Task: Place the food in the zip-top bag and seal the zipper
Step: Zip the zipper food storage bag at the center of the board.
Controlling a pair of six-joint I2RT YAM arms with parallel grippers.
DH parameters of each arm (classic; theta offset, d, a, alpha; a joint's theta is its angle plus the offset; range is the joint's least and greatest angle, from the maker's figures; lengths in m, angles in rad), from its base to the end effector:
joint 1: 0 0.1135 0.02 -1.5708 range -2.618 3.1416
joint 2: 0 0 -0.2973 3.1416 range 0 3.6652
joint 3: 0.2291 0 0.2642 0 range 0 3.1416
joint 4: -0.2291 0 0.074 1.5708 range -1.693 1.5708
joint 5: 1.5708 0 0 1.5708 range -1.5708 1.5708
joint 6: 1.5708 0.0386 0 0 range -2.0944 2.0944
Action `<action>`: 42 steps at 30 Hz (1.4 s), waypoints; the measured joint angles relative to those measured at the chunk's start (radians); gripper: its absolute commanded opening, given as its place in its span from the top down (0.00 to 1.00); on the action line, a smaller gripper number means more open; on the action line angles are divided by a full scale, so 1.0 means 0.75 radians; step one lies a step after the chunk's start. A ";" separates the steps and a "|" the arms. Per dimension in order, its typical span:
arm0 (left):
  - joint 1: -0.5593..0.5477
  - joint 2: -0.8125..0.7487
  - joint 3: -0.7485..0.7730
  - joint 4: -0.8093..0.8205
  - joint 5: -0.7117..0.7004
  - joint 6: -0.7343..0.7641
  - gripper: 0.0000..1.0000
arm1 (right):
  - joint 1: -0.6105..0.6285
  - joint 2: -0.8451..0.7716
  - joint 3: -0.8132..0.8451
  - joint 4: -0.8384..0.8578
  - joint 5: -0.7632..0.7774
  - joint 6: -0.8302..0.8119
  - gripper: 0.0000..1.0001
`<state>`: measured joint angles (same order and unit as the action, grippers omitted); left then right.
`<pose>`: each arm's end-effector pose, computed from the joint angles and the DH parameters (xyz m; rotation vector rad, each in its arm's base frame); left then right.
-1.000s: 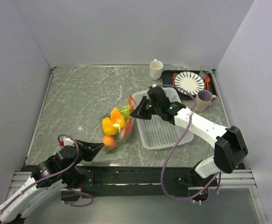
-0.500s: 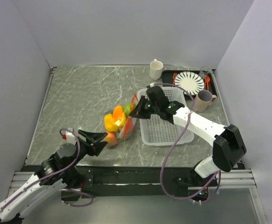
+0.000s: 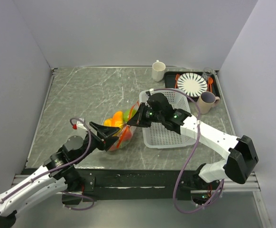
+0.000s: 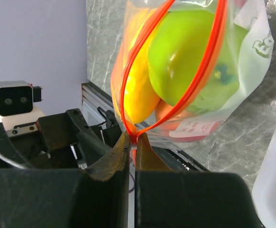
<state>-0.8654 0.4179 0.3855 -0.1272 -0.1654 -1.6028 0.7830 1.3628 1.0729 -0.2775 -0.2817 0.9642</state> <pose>0.0814 -0.0857 0.2680 -0.8702 1.8523 -1.5856 0.2164 0.2305 0.3286 0.0314 2.4190 1.2338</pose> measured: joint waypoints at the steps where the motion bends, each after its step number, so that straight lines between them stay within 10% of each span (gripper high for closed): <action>1: 0.000 -0.021 -0.002 -0.006 0.001 -0.011 0.18 | 0.000 -0.002 0.000 -0.001 -0.001 -0.001 1.00; 42: -0.192 -0.012 -0.114 -0.212 -0.234 -0.383 0.09 | -0.009 0.100 0.028 0.080 0.010 0.020 1.00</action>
<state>-1.0096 0.4091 0.2996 -0.2859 -0.3408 -1.8900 0.7761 1.4380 1.0939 -0.2176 -0.2741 0.9794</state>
